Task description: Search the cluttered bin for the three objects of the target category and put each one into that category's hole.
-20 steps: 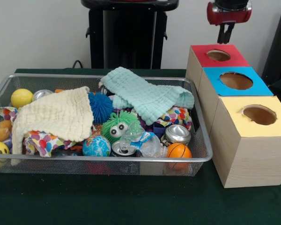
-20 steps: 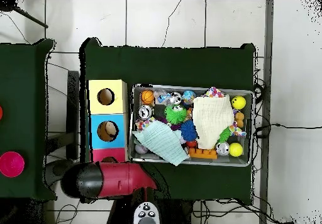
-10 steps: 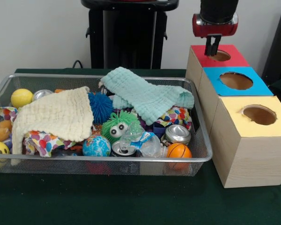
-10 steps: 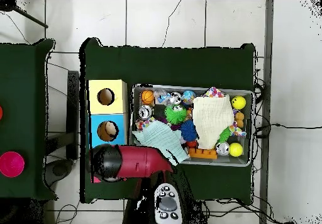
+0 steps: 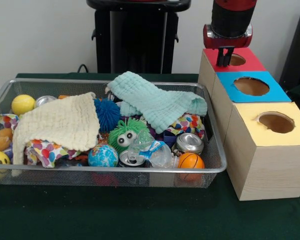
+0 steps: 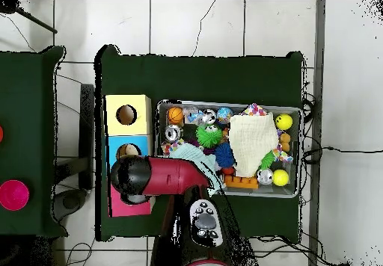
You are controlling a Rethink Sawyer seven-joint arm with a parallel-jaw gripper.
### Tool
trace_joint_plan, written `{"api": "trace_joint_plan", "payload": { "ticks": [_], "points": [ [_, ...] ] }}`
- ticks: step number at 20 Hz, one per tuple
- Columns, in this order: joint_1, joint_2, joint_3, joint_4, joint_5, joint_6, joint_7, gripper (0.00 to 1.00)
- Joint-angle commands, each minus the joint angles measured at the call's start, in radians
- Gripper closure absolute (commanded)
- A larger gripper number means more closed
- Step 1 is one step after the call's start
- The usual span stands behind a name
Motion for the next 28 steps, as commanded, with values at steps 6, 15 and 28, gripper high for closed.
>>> {"api": "trace_joint_plan", "payload": {
  "ticks": [6, 15, 28],
  "points": [
    [-0.151, 0.222, 0.092, -0.105, -0.146, -0.191, -0.082, 1.00],
    [-0.146, 0.162, 0.094, -0.093, -0.188, -0.088, -0.016, 1.00],
    [0.124, -0.360, -0.002, 0.170, 0.035, 0.241, 0.322, 1.00]
  ]
}}
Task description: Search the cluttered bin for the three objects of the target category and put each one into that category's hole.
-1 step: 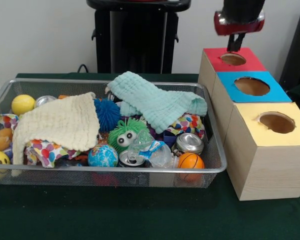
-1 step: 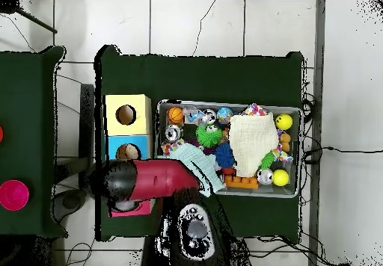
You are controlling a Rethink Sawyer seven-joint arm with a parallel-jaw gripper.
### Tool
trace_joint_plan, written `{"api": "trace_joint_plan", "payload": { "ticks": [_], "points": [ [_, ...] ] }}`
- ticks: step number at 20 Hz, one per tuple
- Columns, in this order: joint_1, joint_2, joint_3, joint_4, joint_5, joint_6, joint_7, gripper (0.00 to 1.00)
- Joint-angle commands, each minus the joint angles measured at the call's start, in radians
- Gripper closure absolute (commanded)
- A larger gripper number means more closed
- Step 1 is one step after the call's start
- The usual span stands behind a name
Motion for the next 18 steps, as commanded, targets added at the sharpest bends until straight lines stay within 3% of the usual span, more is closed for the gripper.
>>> {"api": "trace_joint_plan", "payload": {
  "ticks": [1, 8, 12, 18],
  "points": [
    [0.100, -0.249, -0.081, 0.121, 0.070, 0.166, 0.332, 1.00],
    [0.216, -0.382, -0.191, 0.119, 0.064, 0.224, 0.382, 1.00],
    [0.169, -0.334, -0.175, 0.143, 0.103, 0.142, 0.278, 1.00],
    [0.053, -0.180, -0.095, 0.111, 0.089, -0.007, 0.112, 1.00]
  ]
}}
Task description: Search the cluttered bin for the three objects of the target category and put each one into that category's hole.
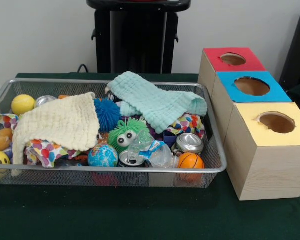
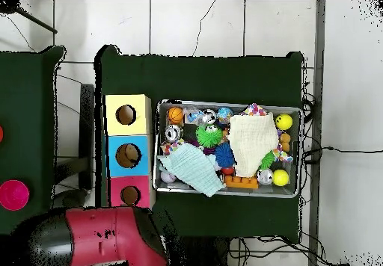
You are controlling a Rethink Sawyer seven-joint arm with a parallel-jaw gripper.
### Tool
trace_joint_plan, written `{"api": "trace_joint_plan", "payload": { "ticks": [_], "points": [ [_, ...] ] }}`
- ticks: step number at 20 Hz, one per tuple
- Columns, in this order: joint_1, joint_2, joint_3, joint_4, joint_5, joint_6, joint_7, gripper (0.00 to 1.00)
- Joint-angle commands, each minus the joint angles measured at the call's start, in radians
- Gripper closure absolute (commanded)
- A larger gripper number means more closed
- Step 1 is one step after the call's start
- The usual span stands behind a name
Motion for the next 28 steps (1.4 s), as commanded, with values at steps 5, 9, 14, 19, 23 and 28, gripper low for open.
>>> {"api": "trace_joint_plan", "payload": {
  "ticks": [5, 9, 14, 19, 23, 28],
  "points": [
    [-0.174, 0.242, 0.073, 0.027, -0.014, -0.197, 0.014, 1.00],
    [-0.219, 0.335, 0.098, 0.019, -0.044, -0.268, -0.012, 1.00],
    [-0.261, 0.421, 0.099, 0.007, -0.102, -0.364, -0.028, 1.00],
    [-0.335, 0.533, 0.122, -0.007, -0.151, -0.456, -0.052, 1.00],
    [-0.365, 0.595, 0.133, -0.037, -0.204, -0.520, -0.044, 1.00],
    [-0.378, 0.616, 0.135, -0.092, -0.239, -0.484, -0.030, 1.00]
  ]
}}
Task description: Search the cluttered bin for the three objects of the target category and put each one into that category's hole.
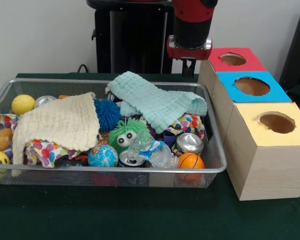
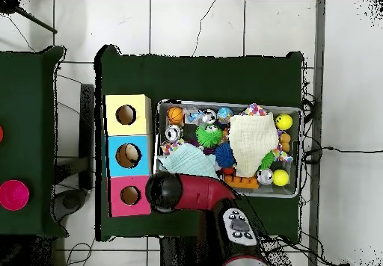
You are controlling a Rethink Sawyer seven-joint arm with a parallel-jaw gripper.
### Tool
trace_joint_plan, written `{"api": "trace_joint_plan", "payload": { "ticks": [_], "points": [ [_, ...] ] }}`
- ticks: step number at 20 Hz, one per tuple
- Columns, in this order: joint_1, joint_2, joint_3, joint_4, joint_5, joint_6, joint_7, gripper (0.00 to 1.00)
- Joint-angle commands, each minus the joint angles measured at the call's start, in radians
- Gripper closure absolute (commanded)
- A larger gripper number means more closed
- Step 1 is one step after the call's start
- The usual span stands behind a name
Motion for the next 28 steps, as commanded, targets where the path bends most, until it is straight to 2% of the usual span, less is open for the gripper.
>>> {"api": "trace_joint_plan", "payload": {
  "ticks": [1, 8, 13, 16, 28],
  "points": [
    [-0.033, 0.096, 0.089, -0.101, -0.079, -0.013, -0.026, 1.00],
    [-0.021, 0.133, 0.112, -0.172, -0.084, 0.039, -0.008, 1.00],
    [-0.019, 0.189, 0.125, -0.227, -0.079, 0.063, -0.014, 1.00],
    [0.001, 0.197, 0.105, -0.258, -0.081, 0.081, 0.004, 1.00],
    [0.014, 0.204, 0.112, -0.358, -0.085, 0.209, -0.012, 1.00]
  ]
}}
